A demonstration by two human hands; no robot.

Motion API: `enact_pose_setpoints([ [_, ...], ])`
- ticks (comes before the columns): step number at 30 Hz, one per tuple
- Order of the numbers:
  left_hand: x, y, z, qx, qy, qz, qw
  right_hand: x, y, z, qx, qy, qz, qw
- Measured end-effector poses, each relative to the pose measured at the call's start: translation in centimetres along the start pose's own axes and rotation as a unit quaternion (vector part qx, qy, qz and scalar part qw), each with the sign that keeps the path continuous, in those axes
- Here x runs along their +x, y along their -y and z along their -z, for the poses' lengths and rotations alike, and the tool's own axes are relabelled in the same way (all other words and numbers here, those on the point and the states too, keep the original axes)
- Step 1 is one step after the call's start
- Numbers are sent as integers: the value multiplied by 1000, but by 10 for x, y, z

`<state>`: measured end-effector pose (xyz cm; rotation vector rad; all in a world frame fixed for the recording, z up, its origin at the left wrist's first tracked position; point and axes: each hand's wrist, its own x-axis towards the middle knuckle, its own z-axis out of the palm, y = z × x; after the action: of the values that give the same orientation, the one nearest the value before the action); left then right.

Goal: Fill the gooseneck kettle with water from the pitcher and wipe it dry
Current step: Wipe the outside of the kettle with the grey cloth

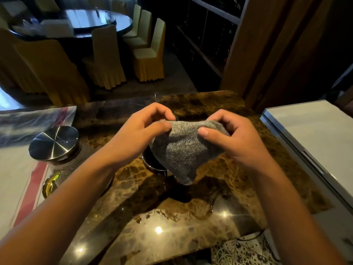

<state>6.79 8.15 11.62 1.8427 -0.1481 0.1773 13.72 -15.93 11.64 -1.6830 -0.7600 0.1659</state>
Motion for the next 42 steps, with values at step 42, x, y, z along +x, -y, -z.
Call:
enact_pose_setpoints([
  [42, 154, 55, -225, 280, -95, 26, 955, 78, -175, 317, -244, 140, -59, 958],
])
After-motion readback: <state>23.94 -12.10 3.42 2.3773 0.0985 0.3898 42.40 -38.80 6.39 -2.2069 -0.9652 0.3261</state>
